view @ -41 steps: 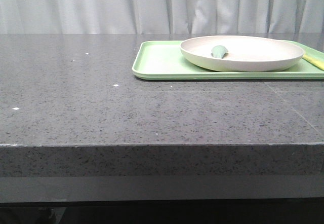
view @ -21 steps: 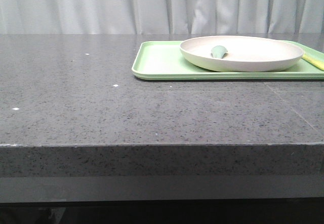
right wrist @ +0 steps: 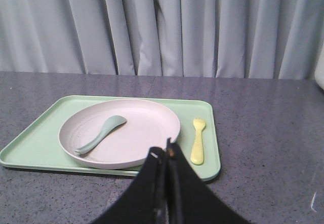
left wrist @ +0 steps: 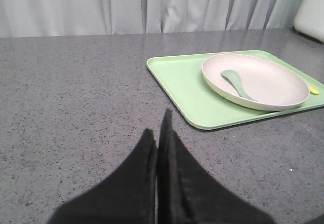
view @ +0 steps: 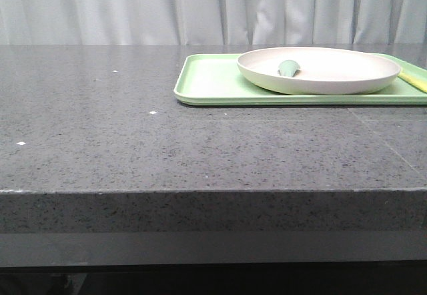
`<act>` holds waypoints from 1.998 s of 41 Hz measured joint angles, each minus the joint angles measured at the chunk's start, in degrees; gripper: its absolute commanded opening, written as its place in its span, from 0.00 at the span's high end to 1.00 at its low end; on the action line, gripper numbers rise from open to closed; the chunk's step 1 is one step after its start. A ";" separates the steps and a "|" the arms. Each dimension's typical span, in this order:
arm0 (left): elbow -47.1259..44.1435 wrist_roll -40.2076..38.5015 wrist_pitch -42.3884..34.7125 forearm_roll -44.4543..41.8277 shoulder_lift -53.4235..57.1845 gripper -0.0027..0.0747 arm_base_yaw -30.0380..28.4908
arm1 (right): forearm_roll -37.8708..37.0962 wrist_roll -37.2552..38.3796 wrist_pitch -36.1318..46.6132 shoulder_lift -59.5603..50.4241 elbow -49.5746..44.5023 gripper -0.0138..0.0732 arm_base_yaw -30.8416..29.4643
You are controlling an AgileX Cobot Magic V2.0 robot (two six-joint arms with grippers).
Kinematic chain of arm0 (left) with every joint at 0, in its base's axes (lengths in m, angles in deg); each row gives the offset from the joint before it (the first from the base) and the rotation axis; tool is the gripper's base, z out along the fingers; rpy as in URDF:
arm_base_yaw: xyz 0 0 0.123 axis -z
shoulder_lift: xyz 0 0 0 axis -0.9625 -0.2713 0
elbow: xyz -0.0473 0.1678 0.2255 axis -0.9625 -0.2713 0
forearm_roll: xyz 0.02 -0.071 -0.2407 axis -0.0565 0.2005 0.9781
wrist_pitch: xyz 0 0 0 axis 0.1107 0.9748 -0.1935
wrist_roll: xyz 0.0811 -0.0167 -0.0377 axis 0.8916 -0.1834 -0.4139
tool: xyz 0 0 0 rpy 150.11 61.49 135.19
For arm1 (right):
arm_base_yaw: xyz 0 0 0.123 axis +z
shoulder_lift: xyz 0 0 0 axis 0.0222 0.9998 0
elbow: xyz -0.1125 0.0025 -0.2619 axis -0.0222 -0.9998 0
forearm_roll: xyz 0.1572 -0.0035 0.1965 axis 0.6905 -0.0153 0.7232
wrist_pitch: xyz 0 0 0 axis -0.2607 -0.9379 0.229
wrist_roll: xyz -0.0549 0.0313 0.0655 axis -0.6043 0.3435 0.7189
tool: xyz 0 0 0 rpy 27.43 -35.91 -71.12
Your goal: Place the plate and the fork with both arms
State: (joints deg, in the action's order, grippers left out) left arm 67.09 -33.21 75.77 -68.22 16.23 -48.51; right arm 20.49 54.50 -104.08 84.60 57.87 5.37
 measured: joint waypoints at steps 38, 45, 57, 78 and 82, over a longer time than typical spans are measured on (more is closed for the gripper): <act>0.00 0.00 0.00 0.00 0.00 0.99 0.00 | 0.00 -0.13 0.13 0.00 0.00 0.92 0.00; -0.25 0.00 -0.16 -0.44 0.09 0.99 0.00 | 0.00 -0.13 0.13 0.00 0.00 0.92 0.00; -10.41 1.42 -5.98 1.98 8.05 0.99 -6.72 | 0.00 -0.13 0.26 0.00 0.00 0.92 0.00; -28.93 1.56 -6.53 4.07 28.61 0.99 -24.90 | 0.00 -0.13 0.60 0.00 0.00 0.92 0.00; -28.93 1.58 -6.96 4.07 28.61 0.99 -25.39 | 0.00 -0.13 0.60 0.00 0.00 0.92 0.00</act>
State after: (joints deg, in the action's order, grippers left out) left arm 38.16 -31.63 68.80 -64.15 44.84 -73.90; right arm 20.49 54.38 -103.47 84.60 57.87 5.37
